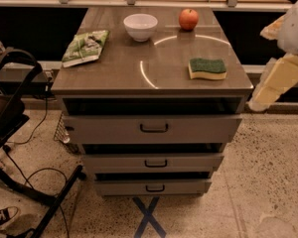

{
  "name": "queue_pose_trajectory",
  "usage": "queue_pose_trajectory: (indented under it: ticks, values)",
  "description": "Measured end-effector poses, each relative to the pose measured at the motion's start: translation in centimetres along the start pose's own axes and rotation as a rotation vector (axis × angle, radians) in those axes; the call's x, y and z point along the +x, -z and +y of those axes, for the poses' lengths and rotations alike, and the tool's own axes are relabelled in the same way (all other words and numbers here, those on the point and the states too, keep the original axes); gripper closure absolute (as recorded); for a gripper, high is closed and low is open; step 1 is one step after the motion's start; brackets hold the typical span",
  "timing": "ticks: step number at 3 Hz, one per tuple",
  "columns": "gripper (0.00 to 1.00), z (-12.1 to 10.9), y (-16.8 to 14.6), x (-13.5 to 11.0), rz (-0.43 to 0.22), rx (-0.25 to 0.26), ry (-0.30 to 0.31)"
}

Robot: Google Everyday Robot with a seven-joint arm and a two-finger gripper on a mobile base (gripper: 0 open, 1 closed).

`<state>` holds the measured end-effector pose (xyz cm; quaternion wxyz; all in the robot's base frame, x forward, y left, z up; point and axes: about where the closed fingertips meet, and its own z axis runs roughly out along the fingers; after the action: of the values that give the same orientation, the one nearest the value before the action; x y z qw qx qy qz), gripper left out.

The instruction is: Move apple near green jalapeno chip bag

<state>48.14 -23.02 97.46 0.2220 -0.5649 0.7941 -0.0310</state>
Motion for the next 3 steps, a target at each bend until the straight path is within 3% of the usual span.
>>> queue_pose_trajectory:
  ticks: [1, 2, 3]
  values:
    - [0.00, -6.2, -1.0, -0.7, -0.156, 0.121, -0.080]
    - [0.00, -13.8, -1.9, -2.9, -0.369, 0.288, -0.120]
    - [0.00, -17.8, -2.3, -4.0, -0.472, 0.403, -0.179]
